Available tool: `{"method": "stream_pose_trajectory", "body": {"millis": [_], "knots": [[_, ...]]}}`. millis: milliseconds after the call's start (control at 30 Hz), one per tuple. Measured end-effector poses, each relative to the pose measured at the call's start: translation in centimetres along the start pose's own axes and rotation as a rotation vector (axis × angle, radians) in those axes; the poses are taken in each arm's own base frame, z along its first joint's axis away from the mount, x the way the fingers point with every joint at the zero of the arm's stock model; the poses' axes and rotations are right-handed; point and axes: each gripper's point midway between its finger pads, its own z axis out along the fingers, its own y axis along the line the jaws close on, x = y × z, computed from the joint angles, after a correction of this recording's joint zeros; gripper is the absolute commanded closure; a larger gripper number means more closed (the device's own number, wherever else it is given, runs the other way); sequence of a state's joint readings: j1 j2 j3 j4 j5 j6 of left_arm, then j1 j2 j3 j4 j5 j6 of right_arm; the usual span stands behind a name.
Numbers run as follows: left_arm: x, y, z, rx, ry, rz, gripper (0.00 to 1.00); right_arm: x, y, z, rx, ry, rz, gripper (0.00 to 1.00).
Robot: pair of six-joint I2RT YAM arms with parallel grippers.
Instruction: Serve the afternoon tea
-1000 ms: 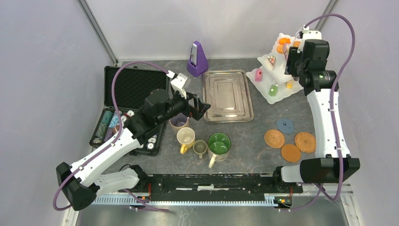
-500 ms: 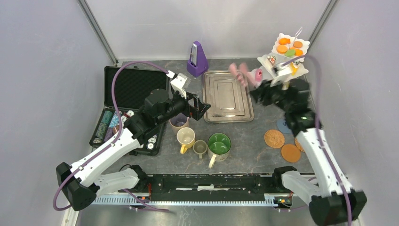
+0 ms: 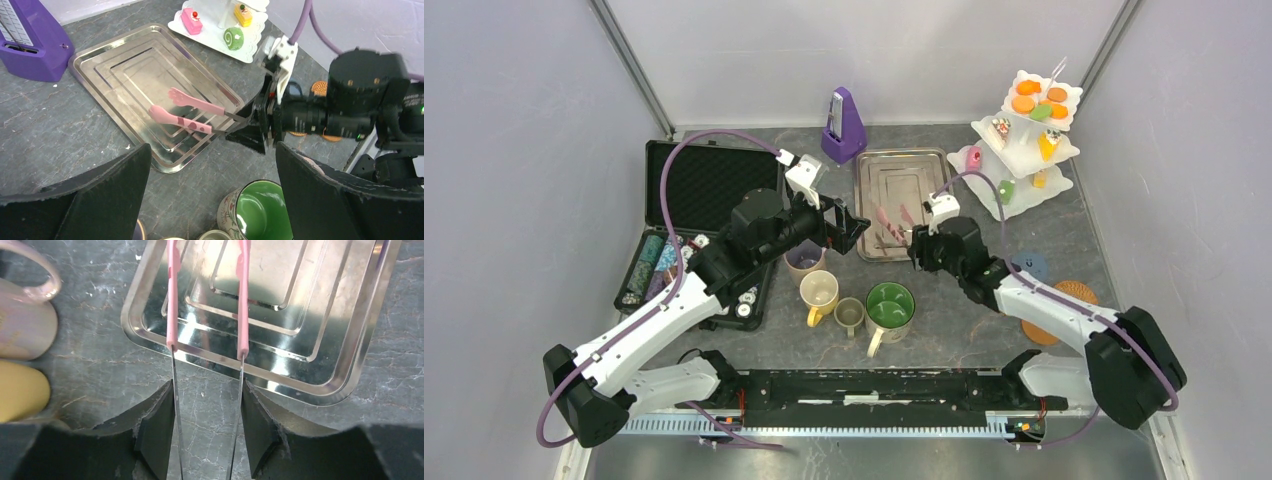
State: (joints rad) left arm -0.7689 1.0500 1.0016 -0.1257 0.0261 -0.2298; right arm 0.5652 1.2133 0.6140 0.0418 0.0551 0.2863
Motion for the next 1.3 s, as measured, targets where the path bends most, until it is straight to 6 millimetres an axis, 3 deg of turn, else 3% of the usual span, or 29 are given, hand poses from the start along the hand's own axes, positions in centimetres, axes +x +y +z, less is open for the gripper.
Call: {"method": "stream_pose_trajectory", "body": {"millis": [167, 400, 567, 667, 700, 833, 933, 1033, 1133, 1300], "knots": [[0.0, 0.0, 0.0, 0.000, 0.000, 0.000, 0.00, 2.9, -0.1, 0.5, 0.097, 0.000, -0.052, 0.43], [0.0, 0.0, 0.0, 0.000, 0.000, 0.000, 0.00, 7.1, -2.5, 1.8, 0.214, 0.087, -0.077, 0.34], [0.0, 0.0, 0.0, 0.000, 0.000, 0.000, 0.00, 8.3, -2.8, 2.0, 0.230, 0.137, -0.090, 0.16], [0.0, 0.0, 0.0, 0.000, 0.000, 0.000, 0.00, 7.2, -2.7, 1.6, 0.238, 0.133, -0.091, 0.02], [0.0, 0.0, 0.0, 0.000, 0.000, 0.000, 0.00, 6.3, -2.7, 1.1, 0.243, 0.118, -0.093, 0.02], [0.0, 0.0, 0.0, 0.001, 0.001, 0.000, 0.00, 0.1, -3.2, -2.3, 0.271, -0.036, -0.073, 0.02], [0.0, 0.0, 0.0, 0.002, 0.000, 0.000, 0.00, -4.5, -6.2, -5.6, 0.356, -0.164, 0.004, 0.02], [0.0, 0.0, 0.0, 0.002, 0.000, 0.000, 0.00, -5.2, -11.0, -8.1, 0.487, -0.193, 0.099, 0.02], [0.0, -0.1, 0.0, 0.003, 0.000, 0.000, 0.00, -2.2, -15.2, -9.4, 0.609, -0.104, 0.187, 0.02], [0.0, -0.2, 0.0, 0.010, 0.002, 0.000, 0.00, 4.3, -19.2, -10.2, 0.706, 0.118, 0.320, 0.07]]}}
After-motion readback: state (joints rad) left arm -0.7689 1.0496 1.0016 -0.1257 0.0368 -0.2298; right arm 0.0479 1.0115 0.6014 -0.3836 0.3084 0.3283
